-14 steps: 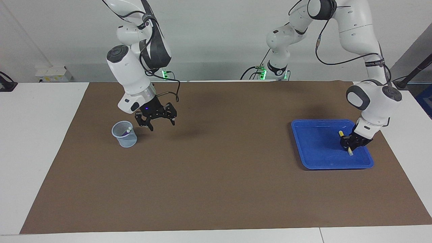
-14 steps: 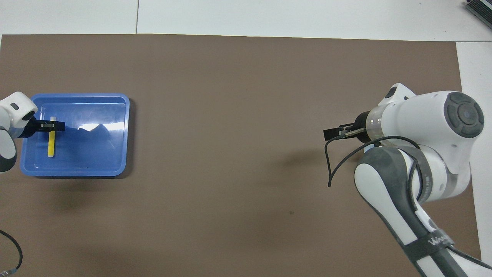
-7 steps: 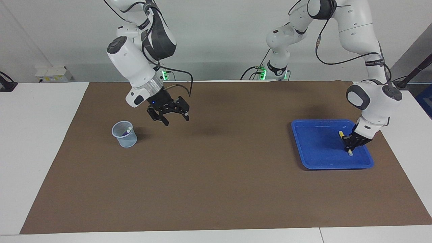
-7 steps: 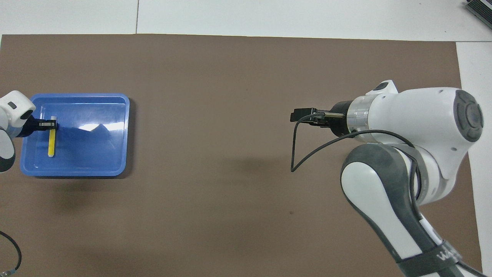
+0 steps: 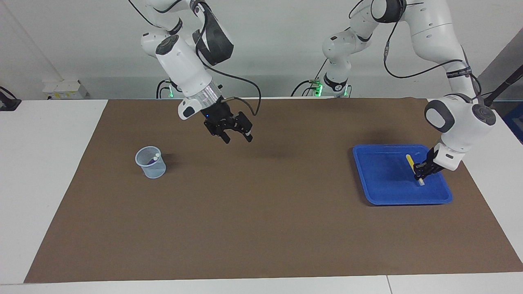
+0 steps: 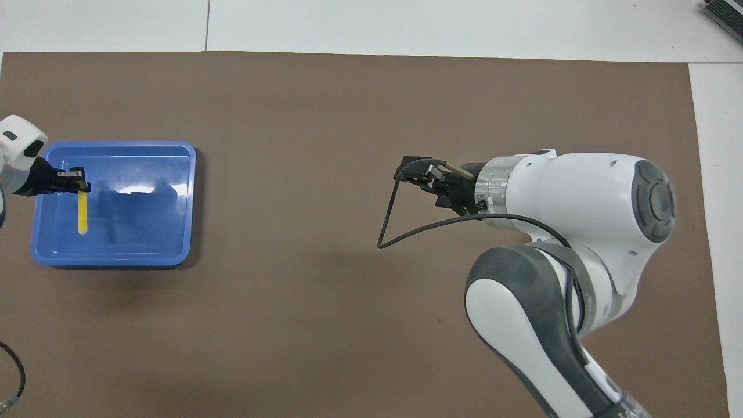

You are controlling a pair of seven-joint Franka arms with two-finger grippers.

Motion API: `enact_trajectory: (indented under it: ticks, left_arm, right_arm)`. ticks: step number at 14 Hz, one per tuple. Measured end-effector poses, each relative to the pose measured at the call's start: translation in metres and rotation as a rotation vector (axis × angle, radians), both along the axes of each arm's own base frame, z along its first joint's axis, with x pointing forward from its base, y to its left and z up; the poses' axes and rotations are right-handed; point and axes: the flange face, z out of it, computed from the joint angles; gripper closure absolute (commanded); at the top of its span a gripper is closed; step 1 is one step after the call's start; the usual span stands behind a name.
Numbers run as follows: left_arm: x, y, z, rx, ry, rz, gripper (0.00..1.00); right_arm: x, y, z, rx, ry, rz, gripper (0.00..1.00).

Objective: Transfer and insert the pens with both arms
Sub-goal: 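Lift the yellow pen with the left gripper while the right gripper approaches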

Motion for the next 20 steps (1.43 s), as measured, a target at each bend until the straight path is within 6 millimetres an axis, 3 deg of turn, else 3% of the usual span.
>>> enact_trajectory:
  ticks: [3, 9, 15, 20]
  left_arm:
    - [-0.001, -0.022, 0.037, -0.062, 0.002, 0.142, 1.0]
    - [-0.012, -0.078, 0.11, -0.169, 0.003, 0.539, 1.0]
    - [-0.022, -0.124, 0.163, -0.318, 0.039, 1.049, 1.0]
    - [-0.034, -0.168, 0.2, -0.387, 0.073, 1.323, 1.0]
  right_arm:
    - [0.003, 0.004, 0.006, 0.113, 0.017, -0.121, 0.0]
    - [-0.003, 0.035, 0.011, 0.231, 0.053, -0.318, 0.0]
    - [-0.017, 0.084, -0.001, 0.309, 0.047, -0.42, 0.0]
    - [-0.025, 0.1, 0.009, 0.386, 0.043, -0.462, 0.0]
